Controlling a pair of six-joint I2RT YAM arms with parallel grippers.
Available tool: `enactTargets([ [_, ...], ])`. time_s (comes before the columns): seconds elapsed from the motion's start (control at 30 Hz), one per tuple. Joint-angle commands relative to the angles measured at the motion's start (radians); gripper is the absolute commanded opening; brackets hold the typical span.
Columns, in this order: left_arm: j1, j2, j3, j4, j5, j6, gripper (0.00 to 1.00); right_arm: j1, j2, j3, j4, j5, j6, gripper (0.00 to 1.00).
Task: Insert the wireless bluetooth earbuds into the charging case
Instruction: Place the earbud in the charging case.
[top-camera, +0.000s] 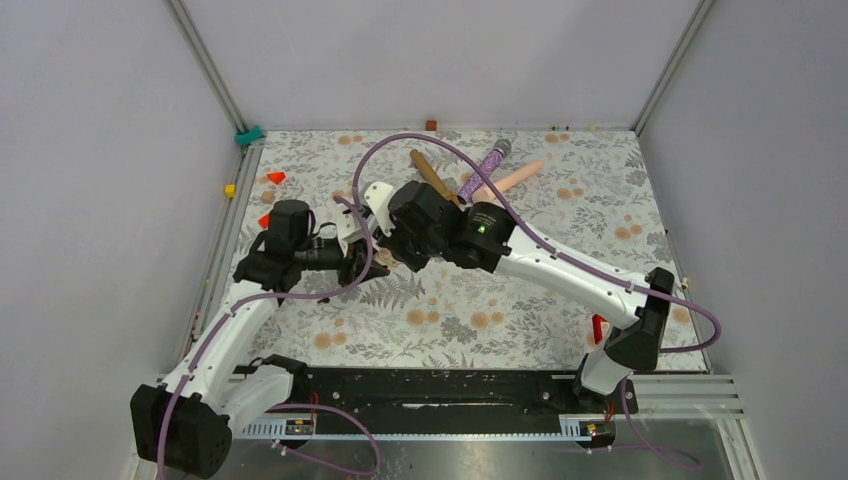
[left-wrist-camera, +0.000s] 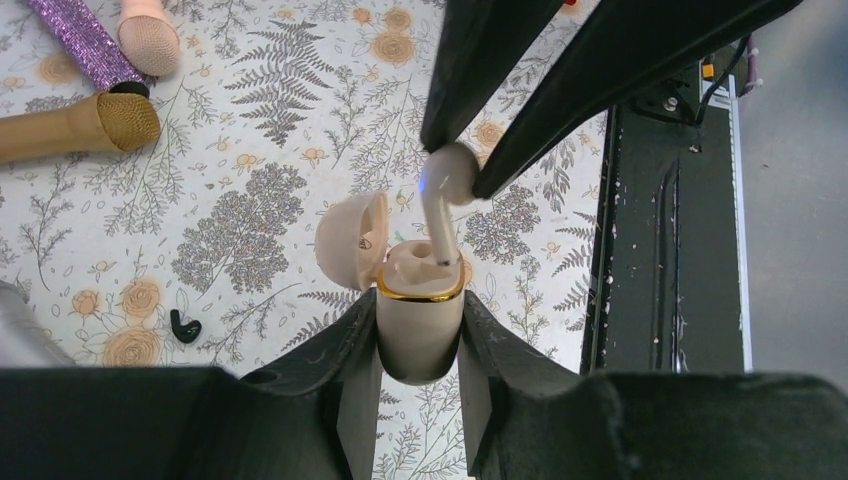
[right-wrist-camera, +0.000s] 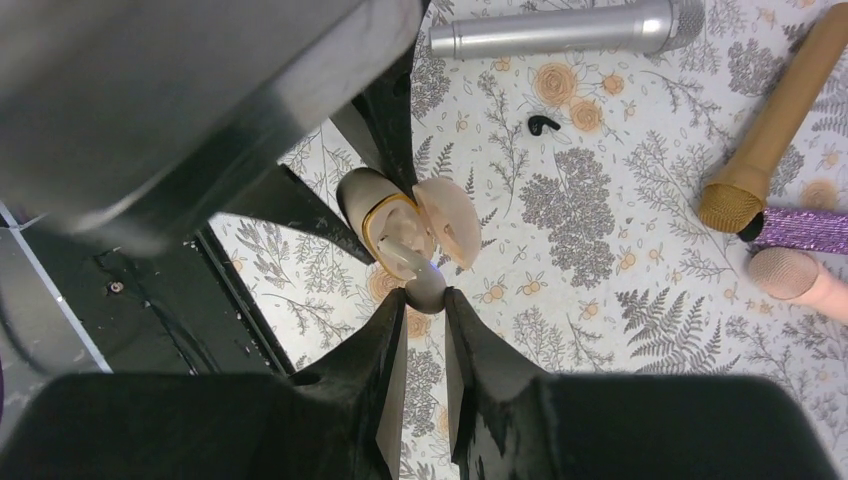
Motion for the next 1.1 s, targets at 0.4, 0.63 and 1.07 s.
enactTargets([
  [0.4, 0.013, -0.110, -0.075, 0.219, 0.035, -0.062, 0.00, -0.010, -0.067, -0.044, 0.130, 0.070, -0.105, 0.14],
  [0.63, 0.013, -0.107, -0.101, 0.293, -0.010, -0.118, 0.00, 0.011, -0.051, -0.028, 0.119, 0.090, -0.097, 0.14],
  [1.07, 0.011, -0.110, -0.102, 0.294, -0.002, -0.124, 0.00, 0.043, -0.002, 0.028, 0.079, 0.085, -0.079, 0.14],
])
